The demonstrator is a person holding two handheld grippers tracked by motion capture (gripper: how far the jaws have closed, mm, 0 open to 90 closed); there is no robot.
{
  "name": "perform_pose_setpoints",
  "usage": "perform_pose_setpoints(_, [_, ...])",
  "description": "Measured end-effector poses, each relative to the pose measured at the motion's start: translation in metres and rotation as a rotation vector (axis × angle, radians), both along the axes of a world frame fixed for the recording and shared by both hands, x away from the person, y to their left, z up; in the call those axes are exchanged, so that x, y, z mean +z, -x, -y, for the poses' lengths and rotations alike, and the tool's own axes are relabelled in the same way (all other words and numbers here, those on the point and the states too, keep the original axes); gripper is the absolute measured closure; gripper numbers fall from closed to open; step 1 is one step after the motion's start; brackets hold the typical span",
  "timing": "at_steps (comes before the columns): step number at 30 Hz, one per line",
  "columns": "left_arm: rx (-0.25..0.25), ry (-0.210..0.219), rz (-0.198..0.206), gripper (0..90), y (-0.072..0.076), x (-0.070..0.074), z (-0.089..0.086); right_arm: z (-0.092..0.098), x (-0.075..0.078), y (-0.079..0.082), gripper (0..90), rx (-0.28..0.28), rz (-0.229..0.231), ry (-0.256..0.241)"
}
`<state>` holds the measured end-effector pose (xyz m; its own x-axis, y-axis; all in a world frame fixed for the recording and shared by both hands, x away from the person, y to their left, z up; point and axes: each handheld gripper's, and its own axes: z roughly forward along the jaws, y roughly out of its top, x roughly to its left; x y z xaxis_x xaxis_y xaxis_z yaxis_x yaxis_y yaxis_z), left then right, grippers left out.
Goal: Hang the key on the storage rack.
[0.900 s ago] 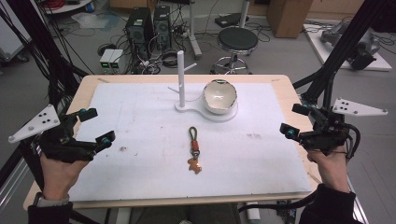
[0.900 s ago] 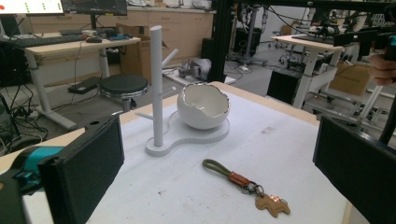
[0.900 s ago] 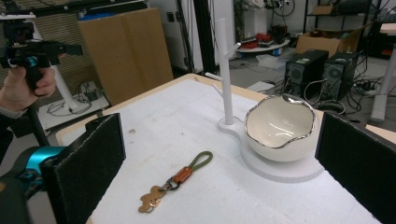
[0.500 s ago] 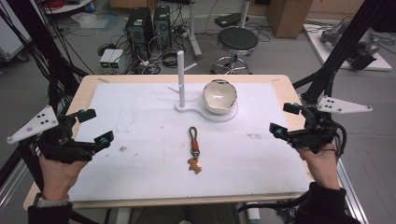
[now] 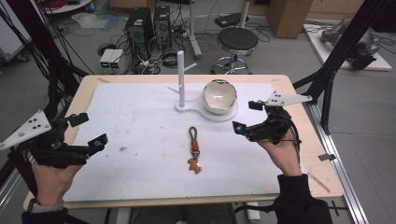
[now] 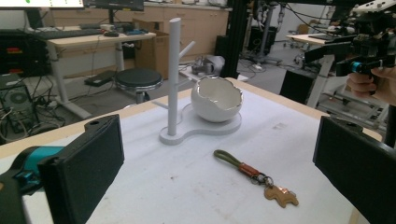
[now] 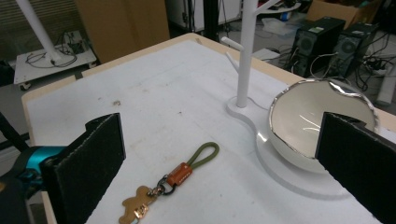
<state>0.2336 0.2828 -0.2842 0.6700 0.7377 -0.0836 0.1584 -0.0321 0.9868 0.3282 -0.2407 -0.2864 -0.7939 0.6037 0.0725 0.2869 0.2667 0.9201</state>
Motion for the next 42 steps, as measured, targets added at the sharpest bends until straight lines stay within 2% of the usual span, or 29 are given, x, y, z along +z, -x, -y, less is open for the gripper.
perform_pose_setpoints(3, [0.021, -0.011, -0.012, 2.3, 0.002, -0.002, -0.003, -0.014, -0.002, -0.009, 0.7, 0.011, 0.013, 0.013])
perform_pose_setpoints(10, [0.047, -0.025, -0.021, 2.3, 0.011, -0.005, -0.011, -0.045, -0.006, -0.032, 0.7, 0.04, -0.001, 0.035])
perform_pose_setpoints(14, [0.059, -0.022, -0.023, 2.3, 0.015, -0.006, -0.017, -0.061, -0.011, -0.044, 0.7, 0.042, -0.016, 0.036])
perform_pose_setpoints(17, [0.066, -0.024, -0.026, 2.3, 0.016, -0.007, -0.019, -0.071, -0.017, -0.053, 0.7, 0.041, -0.043, 0.057])
perform_pose_setpoints(19, [0.075, -0.022, -0.035, 2.3, 0.018, -0.008, -0.021, -0.077, -0.025, -0.058, 0.7, 0.024, -0.058, 0.071])
perform_pose_setpoints(23, [0.079, -0.02, -0.036, 2.3, 0.018, -0.009, -0.023, -0.082, -0.039, -0.064, 0.7, -0.024, -0.078, 0.064])
perform_pose_setpoints(25, [0.074, -0.02, -0.036, 2.3, 0.017, -0.009, -0.022, -0.084, -0.048, -0.068, 0.7, -0.046, -0.097, 0.083])
perform_pose_setpoints(27, [0.069, -0.025, -0.036, 2.3, 0.017, -0.009, -0.021, -0.086, -0.055, -0.072, 0.7, -0.045, -0.12, 0.089])
perform_pose_setpoints(30, [0.067, -0.026, -0.041, 2.3, 0.016, -0.01, -0.019, -0.09, -0.066, -0.075, 0.7, -0.04, -0.131, 0.117])
perform_pose_setpoints(34, [0.063, -0.031, -0.045, 2.3, 0.014, -0.011, -0.017, -0.095, -0.083, -0.081, 0.7, -0.036, -0.18, 0.146])
perform_pose_setpoints(37, [0.069, -0.028, -0.051, 2.3, 0.013, -0.012, -0.017, -0.099, -0.098, -0.084, 0.7, -0.05, -0.184, 0.156])
perform_pose_setpoints(39, [0.071, -0.03, -0.051, 2.3, 0.013, -0.013, -0.018, -0.102, -0.106, -0.088, 0.7, -0.052, -0.212, 0.173])
perform_pose_setpoints(42, [0.074, -0.029, -0.051, 2.3, 0.013, -0.013, -0.019, -0.106, -0.114, -0.093, 0.7, -0.064, -0.226, 0.196])
